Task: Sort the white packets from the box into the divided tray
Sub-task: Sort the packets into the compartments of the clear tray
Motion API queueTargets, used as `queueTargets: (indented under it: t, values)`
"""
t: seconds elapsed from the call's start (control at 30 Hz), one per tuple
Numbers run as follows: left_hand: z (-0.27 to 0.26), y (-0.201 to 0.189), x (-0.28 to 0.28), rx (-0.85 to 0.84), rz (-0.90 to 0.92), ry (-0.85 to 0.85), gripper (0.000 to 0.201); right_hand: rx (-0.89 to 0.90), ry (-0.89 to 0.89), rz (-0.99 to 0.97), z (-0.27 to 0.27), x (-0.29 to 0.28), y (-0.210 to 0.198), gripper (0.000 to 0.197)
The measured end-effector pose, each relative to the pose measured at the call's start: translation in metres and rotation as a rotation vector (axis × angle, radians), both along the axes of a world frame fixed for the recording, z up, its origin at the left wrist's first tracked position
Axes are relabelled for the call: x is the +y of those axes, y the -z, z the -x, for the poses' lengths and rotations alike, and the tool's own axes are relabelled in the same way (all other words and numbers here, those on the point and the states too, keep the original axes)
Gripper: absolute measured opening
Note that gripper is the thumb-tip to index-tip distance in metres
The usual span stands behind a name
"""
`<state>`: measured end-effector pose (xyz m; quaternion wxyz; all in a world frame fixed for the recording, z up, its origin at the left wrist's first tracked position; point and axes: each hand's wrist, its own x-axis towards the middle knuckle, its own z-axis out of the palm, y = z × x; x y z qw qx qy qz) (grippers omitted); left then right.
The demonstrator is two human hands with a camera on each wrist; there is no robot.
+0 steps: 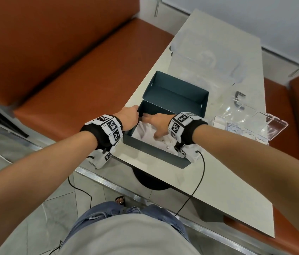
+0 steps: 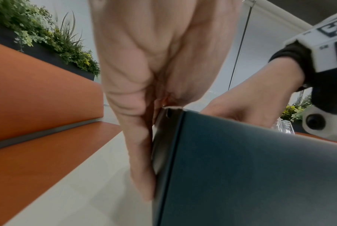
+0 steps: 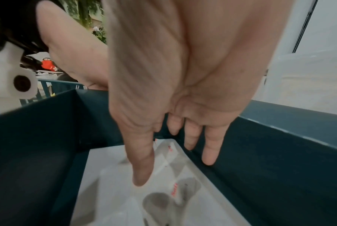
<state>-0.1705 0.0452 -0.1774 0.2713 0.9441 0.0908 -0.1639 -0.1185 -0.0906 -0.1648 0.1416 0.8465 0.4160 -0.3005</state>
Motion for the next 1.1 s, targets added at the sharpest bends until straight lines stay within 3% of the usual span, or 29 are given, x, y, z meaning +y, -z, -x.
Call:
queueTargets:
  t: [0.13,0.27,0.43,0.5,0.67,0.8,0.93,1.1]
  values:
    - [-0.001,-0.001,0.0,0.021,-0.021,0.021,0.032,-0.018,-0.01,0.053,-0.004,0.008,0.006,0.09]
    - [-0.001,0.002,0.002,0.046,0.015,0.017,0.032,0.033,0.06,-0.021,-0.011,-0.001,0.002,0.057]
    - [-0.003,0.009,-0.002,0.045,0.019,-0.007,0.029,0.055,0.127,0.049,-0.008,-0.022,0.008,0.035]
    - [-0.005,0.011,-0.004,0.052,0.017,-0.015,0.03,0.08,0.162,0.106,-0.005,-0.026,0.011,0.037]
    - [-0.003,0.015,-0.005,-0.039,-0.016,-0.031,0.03,0.145,0.137,0.179,0.003,-0.026,0.017,0.062]
    - [-0.003,0.013,-0.005,-0.041,-0.017,-0.031,0.03,0.215,0.101,0.196,0.011,-0.024,0.013,0.05]
    - [-0.006,0.014,-0.004,0.05,-0.02,-0.008,0.028,0.246,0.057,0.097,0.014,-0.022,0.005,0.037]
    - [-0.004,0.016,-0.005,-0.031,-0.02,-0.036,0.027,0.152,0.11,-0.144,0.004,-0.027,-0.014,0.022]
